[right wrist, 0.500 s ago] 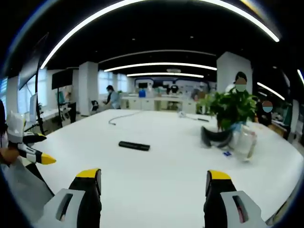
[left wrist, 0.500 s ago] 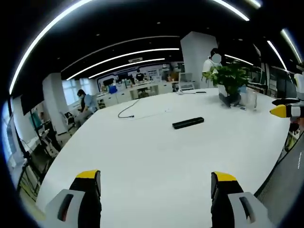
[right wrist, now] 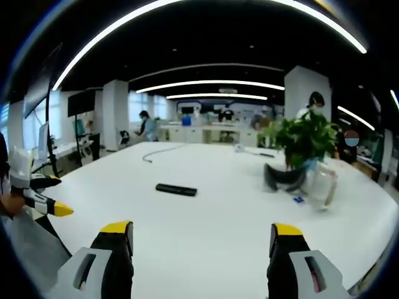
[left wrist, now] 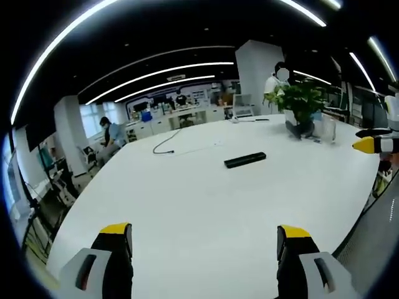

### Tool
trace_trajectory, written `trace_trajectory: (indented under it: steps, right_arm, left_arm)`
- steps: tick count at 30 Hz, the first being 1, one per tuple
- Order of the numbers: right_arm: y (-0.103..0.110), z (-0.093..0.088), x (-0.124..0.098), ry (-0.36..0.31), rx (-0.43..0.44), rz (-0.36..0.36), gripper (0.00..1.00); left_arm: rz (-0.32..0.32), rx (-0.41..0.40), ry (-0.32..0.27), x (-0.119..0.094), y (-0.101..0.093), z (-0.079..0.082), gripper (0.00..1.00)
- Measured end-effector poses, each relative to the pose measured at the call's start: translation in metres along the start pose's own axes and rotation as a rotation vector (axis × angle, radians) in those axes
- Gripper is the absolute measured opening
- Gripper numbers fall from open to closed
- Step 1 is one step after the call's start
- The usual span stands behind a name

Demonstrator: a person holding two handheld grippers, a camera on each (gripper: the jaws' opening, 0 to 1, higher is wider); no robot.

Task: Press the specified remote control buttons in sequence, fully releasing each button before pressing the next.

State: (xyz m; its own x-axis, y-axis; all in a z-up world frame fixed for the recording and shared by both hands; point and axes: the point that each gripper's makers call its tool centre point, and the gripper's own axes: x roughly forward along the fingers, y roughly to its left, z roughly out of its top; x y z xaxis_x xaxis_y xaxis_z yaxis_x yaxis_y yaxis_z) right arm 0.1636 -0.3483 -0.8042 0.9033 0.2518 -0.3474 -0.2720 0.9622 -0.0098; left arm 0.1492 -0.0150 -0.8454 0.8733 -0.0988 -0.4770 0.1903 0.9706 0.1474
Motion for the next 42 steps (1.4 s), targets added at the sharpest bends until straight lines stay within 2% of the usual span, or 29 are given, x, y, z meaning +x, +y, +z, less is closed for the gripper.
trace_trajectory:
  steps: [32, 42]
  right_arm:
    - [-0.0021, 0.0022, -0.0017, -0.014, 0.012, -0.002, 0.87]
    - [0.0006, 0.0018, -0.0031, -0.01, 0.035, 0.018, 0.8]
  left_arm:
    - [0.007, -0.001, -0.01, -0.001, 0.0021, 0.0016, 1.0]
    - [0.003, 0.0, -0.008, -0.0018, 0.0007, 0.0017, 1.0]
